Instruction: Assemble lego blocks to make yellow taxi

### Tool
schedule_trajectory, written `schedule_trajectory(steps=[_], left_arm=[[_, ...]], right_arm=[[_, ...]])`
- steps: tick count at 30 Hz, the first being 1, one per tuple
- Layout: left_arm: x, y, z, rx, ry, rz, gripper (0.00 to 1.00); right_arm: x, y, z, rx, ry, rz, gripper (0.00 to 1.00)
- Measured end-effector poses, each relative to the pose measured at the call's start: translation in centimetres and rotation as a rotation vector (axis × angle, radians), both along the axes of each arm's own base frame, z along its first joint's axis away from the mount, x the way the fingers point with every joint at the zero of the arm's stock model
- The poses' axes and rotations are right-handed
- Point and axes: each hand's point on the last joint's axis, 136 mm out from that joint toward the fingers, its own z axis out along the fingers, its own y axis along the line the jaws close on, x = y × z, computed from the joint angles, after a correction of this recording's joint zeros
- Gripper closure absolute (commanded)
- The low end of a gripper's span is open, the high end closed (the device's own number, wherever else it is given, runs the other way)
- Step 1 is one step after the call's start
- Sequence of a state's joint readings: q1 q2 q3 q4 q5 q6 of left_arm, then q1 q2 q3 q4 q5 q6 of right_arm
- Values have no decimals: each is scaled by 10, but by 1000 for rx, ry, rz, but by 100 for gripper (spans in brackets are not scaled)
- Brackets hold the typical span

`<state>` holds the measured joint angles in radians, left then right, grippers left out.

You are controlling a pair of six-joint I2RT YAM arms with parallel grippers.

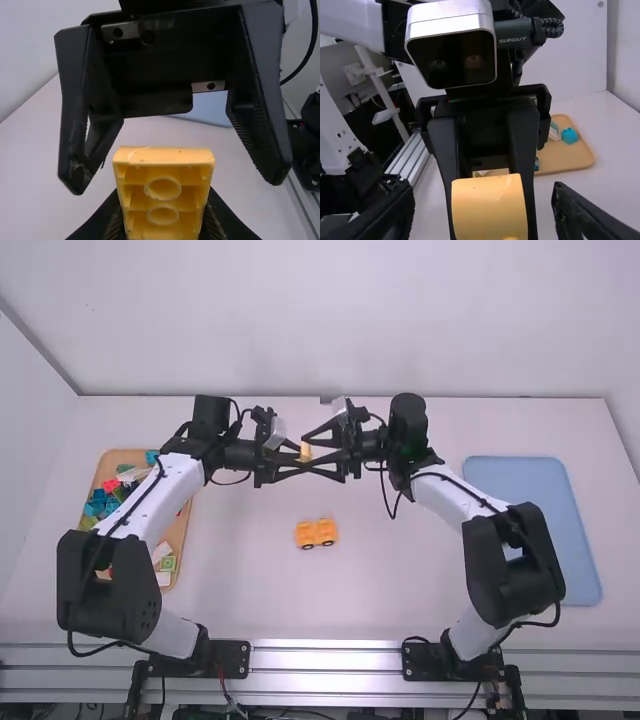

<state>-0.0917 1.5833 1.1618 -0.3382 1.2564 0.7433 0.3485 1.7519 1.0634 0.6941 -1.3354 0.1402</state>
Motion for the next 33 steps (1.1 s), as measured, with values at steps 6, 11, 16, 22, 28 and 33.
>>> schedule_trajectory(steps=[6, 11, 16, 22, 28, 33], left_arm=[[1, 0, 1, 0, -10, -1, 94], [1, 0, 1, -1, -10, 0, 89], [0, 0, 2, -6, -9, -5, 76], [-1, -1, 2, -13, 5, -8, 64], [-1, -1, 3, -13, -3, -8, 1], [2, 0, -1, 7, -4, 9, 1]], right_arm=[[-1, 2, 0, -1, 5, 3, 41], [-1, 2, 0, -1, 7, 3, 52], [0, 3, 0, -2, 5, -8, 67], [0, 4, 1, 2, -23, -7, 69], [5, 5, -2, -8, -8, -38, 75], [20, -2, -5, -18, -4, -110, 77]])
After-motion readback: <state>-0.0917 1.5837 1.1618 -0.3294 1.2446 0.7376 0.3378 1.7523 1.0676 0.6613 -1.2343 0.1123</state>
